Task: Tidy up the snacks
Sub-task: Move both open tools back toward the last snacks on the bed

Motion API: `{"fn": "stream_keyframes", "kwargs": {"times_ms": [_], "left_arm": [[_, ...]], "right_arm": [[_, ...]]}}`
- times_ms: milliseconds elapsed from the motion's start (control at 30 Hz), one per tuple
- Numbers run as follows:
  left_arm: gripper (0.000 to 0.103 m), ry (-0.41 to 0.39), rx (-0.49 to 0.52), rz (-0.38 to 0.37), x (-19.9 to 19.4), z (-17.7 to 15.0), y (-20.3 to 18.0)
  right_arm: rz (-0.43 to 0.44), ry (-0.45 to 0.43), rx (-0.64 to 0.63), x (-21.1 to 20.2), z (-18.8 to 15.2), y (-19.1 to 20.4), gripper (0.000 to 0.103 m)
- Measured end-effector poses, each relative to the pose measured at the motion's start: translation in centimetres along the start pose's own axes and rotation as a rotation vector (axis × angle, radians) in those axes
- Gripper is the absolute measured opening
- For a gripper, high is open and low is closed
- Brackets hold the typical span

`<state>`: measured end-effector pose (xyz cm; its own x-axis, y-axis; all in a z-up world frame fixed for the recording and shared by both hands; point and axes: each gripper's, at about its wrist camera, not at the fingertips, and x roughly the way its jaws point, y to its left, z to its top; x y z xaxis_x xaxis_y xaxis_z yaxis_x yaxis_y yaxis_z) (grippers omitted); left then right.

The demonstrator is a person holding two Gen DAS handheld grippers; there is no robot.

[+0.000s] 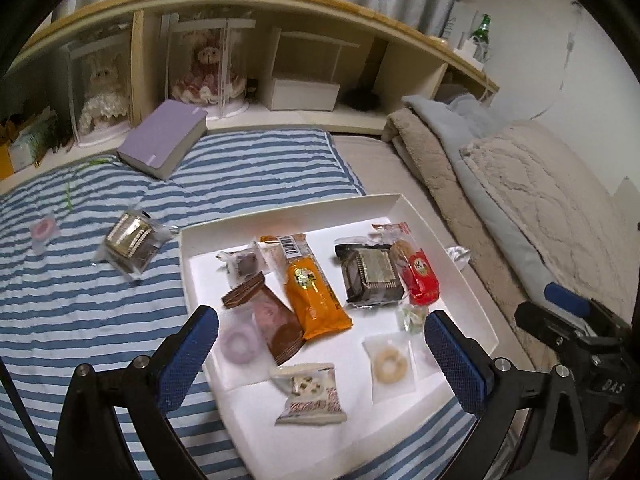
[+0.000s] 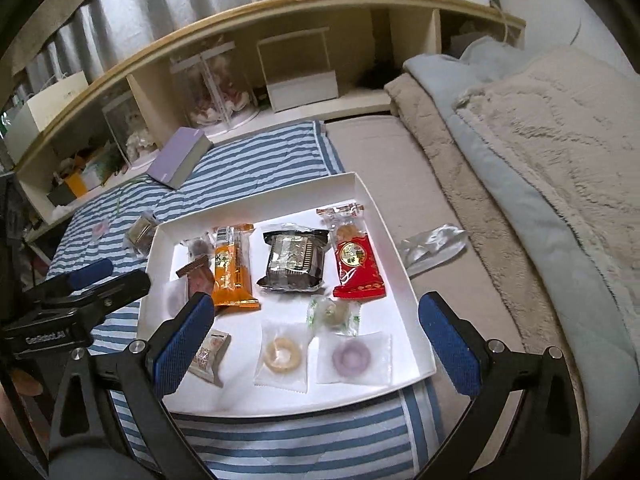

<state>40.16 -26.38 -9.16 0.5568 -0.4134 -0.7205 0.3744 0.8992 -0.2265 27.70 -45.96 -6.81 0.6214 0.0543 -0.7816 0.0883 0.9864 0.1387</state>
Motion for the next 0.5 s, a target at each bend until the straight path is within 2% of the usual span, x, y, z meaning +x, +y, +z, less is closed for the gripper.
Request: {"fn": "stream_keyframes", "kwargs": {"times_ms": [200, 500], "left_arm": [[0.103, -0.018, 0.027, -0.006, -3.6, -0.6, 1.2], [0.103, -0.064, 0.040, -0.001, -8.7, -0.8, 4.3]], "right_arm": [[-0.043, -0.023, -0.023, -1.4, -0.3, 1.5, 0.103], [-0.060, -0.065, -0.034, -3.9, -0.2, 4.8, 0.103]]}}
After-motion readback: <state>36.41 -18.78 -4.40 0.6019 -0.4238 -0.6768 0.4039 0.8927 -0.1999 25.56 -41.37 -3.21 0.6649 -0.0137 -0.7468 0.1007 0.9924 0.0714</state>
